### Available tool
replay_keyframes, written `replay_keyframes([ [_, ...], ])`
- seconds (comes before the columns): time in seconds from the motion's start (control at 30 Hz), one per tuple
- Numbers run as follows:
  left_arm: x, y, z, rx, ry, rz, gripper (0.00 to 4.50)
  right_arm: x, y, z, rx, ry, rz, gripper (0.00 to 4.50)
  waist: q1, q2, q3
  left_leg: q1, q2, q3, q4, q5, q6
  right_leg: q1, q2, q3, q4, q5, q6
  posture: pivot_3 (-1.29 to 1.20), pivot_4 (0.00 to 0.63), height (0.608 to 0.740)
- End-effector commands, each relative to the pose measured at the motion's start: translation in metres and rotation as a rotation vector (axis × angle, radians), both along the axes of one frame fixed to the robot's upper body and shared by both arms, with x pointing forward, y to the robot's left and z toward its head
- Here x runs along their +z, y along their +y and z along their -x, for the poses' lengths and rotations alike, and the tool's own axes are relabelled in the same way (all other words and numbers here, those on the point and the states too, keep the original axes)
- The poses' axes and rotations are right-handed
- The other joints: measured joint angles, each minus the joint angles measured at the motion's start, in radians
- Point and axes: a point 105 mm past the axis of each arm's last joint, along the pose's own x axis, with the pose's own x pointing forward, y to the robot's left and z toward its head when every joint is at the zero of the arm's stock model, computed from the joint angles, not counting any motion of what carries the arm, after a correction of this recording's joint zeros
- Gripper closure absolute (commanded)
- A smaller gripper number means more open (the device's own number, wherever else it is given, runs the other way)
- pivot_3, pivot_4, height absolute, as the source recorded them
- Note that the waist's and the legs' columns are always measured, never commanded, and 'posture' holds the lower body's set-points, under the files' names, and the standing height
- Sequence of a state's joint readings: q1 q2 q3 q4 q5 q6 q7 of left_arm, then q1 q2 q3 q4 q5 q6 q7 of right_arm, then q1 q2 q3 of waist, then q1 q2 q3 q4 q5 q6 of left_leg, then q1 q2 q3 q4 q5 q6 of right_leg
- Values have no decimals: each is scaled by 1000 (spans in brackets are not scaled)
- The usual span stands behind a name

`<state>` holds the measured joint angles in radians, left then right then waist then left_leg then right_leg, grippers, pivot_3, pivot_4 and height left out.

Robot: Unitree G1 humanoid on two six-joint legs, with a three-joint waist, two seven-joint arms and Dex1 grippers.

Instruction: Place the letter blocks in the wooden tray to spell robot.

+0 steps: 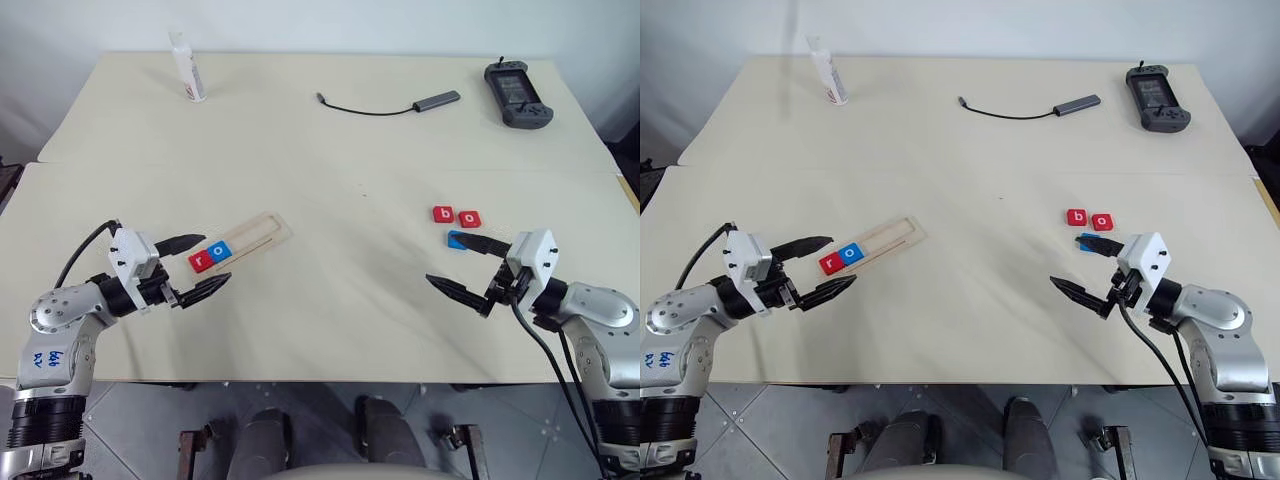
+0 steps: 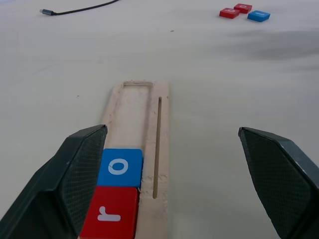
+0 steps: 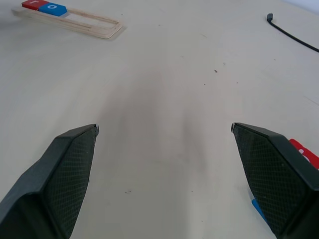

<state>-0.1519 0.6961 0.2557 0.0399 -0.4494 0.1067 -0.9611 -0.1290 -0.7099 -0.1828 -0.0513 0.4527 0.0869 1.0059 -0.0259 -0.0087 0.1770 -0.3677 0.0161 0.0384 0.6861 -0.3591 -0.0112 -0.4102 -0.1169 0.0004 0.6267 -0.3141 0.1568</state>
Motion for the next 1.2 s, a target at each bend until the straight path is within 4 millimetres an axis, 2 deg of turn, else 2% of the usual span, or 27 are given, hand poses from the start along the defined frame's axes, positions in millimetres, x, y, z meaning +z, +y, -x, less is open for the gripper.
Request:
replay_keyframes([
  [0.03, 11, 5, 0, 19, -57, -24, 0, 13, 1, 2, 25, -53, -4, 33, -1, 0, 0, 0, 0, 0, 0, 0, 0, 0, 0, 0, 0, 0, 0, 0, 150, 740],
  [0.13, 12, 15, 6, 77, -62, 13, 0, 13, 10, 2, 73, -52, -13, 33, -4, 0, 0, 0, 0, 0, 0, 0, 0, 0, 0, 0, 0, 0, 0, 0, 150, 740],
  [0.23, 5, 35, 18, 185, -52, 52, 0, 19, 33, 4, 152, -64, -66, 33, -9, 0, 0, 0, 2, 0, 0, 0, 0, 0, 1, 0, 0, 0, 0, 0, 150, 740],
  [0.4, -27, 77, 48, 365, 45, 87, 0, 34, 86, 11, 340, -100, -127, 33, -6, 0, 0, 1, 2, -2, 0, 0, 0, -1, 0, 1, 1, 0, 0, 0, 150, 740],
  [0.53, -40, 90, 58, 424, 63, 83, 0, 39, 109, 15, 430, -119, -141, 33, 7, -1, -1, 0, 1, -3, 0, 0, 0, -1, -1, -1, 0, 1, -1, 0, 150, 740],
  [0.6, -43, 88, 57, 419, 69, 89, 0, 40, 114, 16, 457, -117, -144, 33, 16, -2, -1, 0, 1, -3, 0, 0, 0, 0, -2, -2, 0, 1, -1, 0, 150, 740],
  [0.67, -39, 78, 49, 376, 62, 102, 0, 40, 114, 17, 465, -111, -134, 33, 23, -3, -1, -1, 0, -4, 0, -1, 1, 0, -3, -4, 0, 1, -1, 0, 150, 740],
  [0.83, -30, 55, 24, 250, 62, 93, 0, 38, 104, 19, 446, -86, -105, 33, 23, -3, -2, -1, -2, -3, 0, -1, 1, 1, -9, -14, 0, 1, -2, 0, 150, 740],
  [1.03, -36, 47, -9, 123, 126, -38, 0, 34, 97, 22, 412, -55, -99, 33, 12, -3, -2, -1, -2, 0, 0, -1, 1, 0, -9, -22, 0, 1, -2, 0, 150, 740],
  [1.2, -41, 41, -24, 60, 149, -79, 0, 32, 97, 28, 394, -43, -103, 33, 8, -3, -2, -1, -2, 1, 1, -1, 1, 0, -9, -24, 1, 1, -2, 0, 150, 740],
])
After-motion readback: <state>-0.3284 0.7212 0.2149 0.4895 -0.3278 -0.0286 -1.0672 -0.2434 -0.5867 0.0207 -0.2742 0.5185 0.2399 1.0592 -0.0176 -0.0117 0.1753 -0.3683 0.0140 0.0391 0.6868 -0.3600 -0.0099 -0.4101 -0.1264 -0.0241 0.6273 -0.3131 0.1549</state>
